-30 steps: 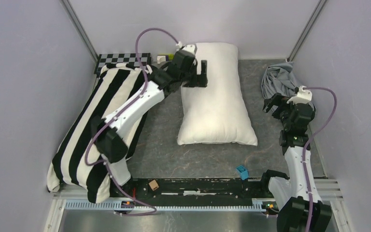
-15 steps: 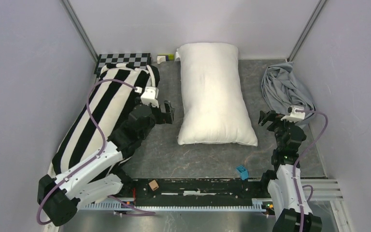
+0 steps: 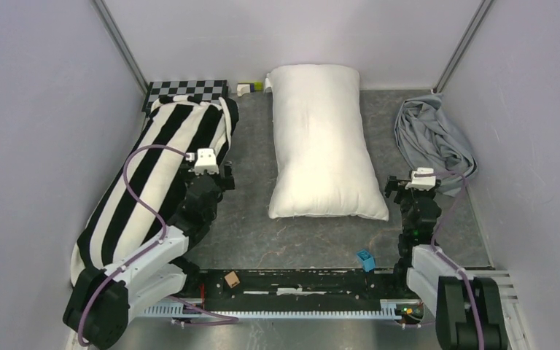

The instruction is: Remove the pillowcase from the pillow

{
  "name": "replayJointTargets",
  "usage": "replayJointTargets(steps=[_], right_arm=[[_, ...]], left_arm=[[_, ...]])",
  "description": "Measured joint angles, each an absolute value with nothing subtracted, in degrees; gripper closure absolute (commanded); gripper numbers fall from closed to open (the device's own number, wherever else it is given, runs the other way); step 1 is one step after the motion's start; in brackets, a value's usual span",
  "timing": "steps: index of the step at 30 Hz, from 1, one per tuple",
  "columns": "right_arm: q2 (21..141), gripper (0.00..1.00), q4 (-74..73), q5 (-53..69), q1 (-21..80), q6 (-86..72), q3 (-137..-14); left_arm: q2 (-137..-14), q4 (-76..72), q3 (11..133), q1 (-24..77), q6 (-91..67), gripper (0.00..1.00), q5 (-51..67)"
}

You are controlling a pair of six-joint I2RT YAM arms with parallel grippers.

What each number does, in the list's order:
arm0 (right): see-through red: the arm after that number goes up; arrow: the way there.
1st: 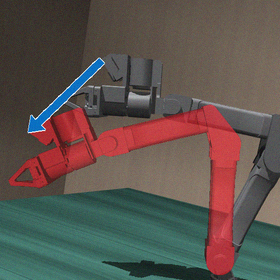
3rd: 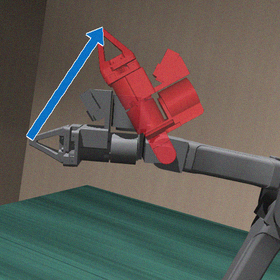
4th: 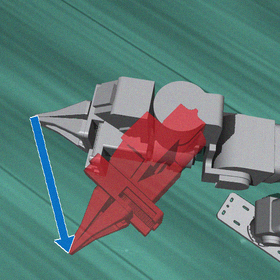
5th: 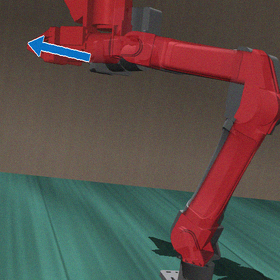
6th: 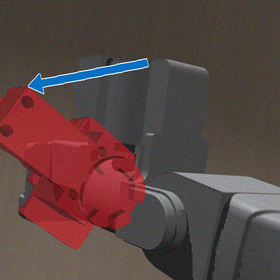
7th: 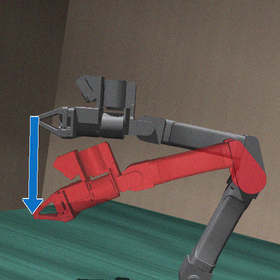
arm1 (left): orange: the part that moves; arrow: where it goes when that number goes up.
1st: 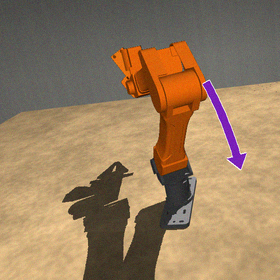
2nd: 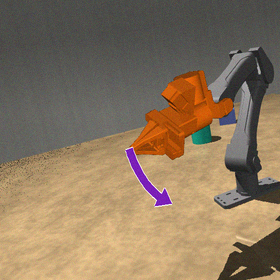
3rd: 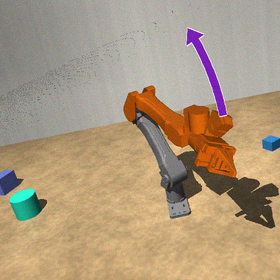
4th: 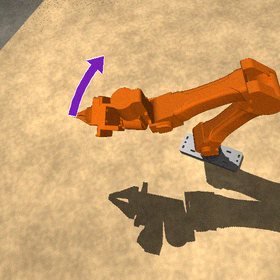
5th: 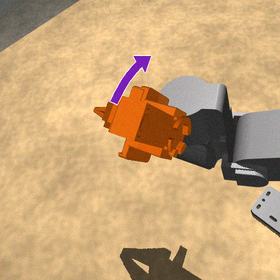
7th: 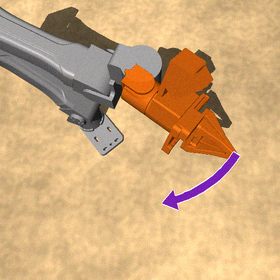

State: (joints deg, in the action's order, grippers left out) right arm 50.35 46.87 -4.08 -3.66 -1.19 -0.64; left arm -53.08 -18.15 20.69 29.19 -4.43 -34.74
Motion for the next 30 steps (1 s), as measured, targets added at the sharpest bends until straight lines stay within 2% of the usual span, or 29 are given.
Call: replayJointTargets(steps=[9,13,16,19,20,21,30], right_arm=[[65.4,0.02,59.9,-12.9,2.9,4.8,-0.6],[72.1,0.02,65.9,-13.9,3.6,6.4,-0.6],[78.2,0.02,71.4,-13.4,4.6,8.3,-0.6],[78.9,0.02,74.5,-13.4,6.0,10.0,-0.6],[78.8,0.02,75.5,-13.4,6.1,10.3,-0.6],[78.8,0.02,76.3,-13.4,6.2,10.6,-0.6],[78.9,0.02,77.6,-13.4,6.3,11.2,-0.6]], left_arm=[[-60.9,-36.9,15.7,16.7,-2.0,0.0,-27.9],[-69.0,-45.0,15.0,12.5,-2.1,0.08,-23.7],[-73.1,-47.6,15.7,10.9,-2.0,0.04,-21.0],[-76.8,-54.9,14.5,9.8,-2.0,0.06,-18.7],[-79.3,-58.8,14.0,9.4,-1.5,0.0,-17.6],[-81.3,-61.0,13.8,9.1,-1.1,0.0,-17.0],[-83.4,-61.6,14.2,8.3,-0.6,0.0,-13.7]])
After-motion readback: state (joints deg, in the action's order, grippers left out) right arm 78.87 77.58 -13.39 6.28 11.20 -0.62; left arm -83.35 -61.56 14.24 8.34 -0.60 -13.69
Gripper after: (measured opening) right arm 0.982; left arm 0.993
